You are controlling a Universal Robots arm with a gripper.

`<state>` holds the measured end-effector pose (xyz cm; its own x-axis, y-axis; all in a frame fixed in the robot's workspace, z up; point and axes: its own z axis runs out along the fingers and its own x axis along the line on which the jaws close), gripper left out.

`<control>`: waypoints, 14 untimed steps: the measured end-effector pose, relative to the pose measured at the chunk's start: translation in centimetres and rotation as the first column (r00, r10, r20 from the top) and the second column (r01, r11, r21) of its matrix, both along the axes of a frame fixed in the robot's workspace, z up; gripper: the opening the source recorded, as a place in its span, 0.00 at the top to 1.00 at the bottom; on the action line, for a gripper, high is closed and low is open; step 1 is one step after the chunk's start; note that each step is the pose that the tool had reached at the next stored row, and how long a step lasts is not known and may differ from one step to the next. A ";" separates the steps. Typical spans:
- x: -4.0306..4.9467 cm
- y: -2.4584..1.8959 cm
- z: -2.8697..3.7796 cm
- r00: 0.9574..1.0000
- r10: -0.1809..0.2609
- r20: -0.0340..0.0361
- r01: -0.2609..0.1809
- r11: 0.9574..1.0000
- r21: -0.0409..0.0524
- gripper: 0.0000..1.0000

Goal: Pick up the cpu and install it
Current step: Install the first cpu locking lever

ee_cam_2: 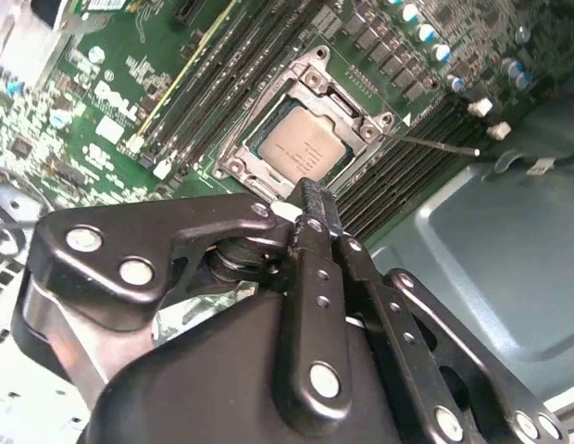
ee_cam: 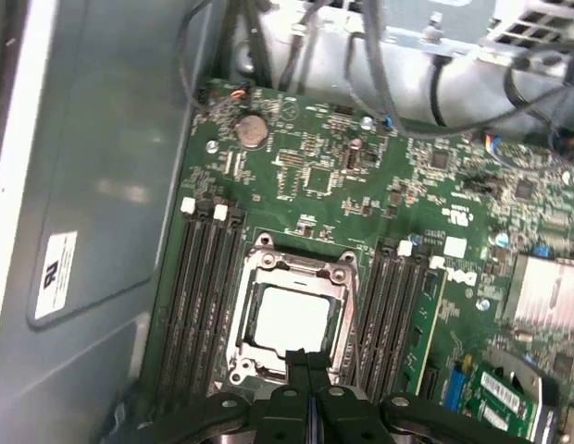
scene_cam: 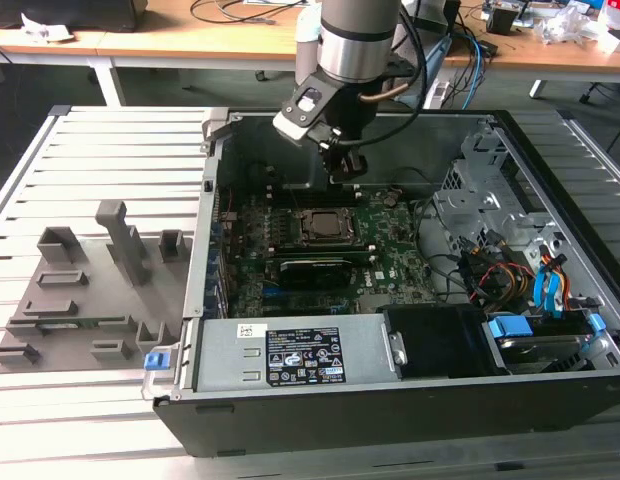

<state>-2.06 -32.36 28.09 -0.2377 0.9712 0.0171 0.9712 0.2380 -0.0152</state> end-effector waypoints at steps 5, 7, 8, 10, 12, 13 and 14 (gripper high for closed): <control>0.00 0.00 0.00 0.986 0.166 0.000 -0.166 0.986 0.000 0.89; 0.00 0.00 0.00 0.971 0.240 0.000 -0.240 0.971 0.000 0.89; 0.00 0.00 0.00 0.961 0.277 0.000 -0.277 0.961 0.000 0.89; 0.00 0.00 0.00 0.934 0.358 0.000 -0.358 0.934 0.000 0.89; 0.00 0.00 0.00 0.914 0.405 0.000 -0.405 0.914 0.000 0.89; 0.00 0.00 0.00 0.901 0.434 0.000 -0.434 0.901 0.000 0.89; 0.00 0.00 0.00 0.877 0.480 0.000 -0.480 0.877 0.000 0.89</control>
